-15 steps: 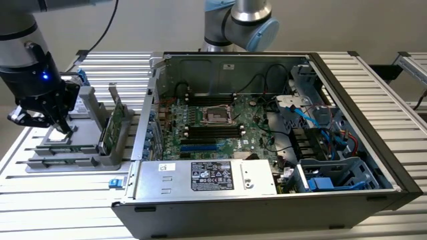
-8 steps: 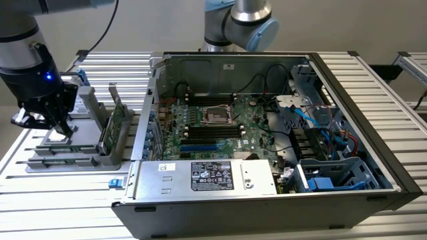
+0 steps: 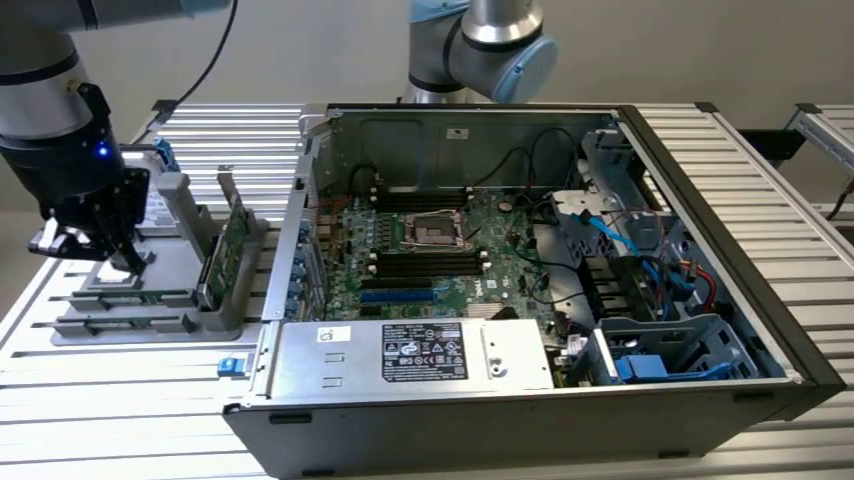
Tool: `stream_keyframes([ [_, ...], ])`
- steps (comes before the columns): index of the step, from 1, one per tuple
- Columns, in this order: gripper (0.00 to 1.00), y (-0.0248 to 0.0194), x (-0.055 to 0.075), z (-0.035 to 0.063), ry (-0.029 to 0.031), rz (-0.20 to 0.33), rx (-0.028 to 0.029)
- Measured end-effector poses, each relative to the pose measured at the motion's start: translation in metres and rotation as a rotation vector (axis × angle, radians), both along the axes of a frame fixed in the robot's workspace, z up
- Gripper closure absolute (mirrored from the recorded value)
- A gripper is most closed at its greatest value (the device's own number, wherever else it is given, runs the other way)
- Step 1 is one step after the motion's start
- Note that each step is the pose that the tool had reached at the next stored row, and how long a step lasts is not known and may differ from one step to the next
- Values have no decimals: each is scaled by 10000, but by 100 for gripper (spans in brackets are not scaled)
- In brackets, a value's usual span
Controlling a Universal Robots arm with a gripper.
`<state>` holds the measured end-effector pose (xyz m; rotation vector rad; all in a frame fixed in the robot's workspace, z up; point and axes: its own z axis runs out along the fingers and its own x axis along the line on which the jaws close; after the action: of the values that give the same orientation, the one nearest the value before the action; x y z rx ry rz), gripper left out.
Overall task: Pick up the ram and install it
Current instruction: 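Pick up the ram and move it above insertion slot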
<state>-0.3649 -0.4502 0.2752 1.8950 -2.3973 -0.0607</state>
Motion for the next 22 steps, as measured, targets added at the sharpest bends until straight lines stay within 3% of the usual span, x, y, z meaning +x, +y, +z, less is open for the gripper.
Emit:
stream_keyframes([
  [5, 90, 0, -1, 1, 1, 909, -38],
  [15, 90, 0, -22, 0, 3, 2670, -182],
  [19, 88, 7, -44, 0, 5, 2934, -214],
  [22, 76, 7, -44, 1, 7, 2935, -218],
])
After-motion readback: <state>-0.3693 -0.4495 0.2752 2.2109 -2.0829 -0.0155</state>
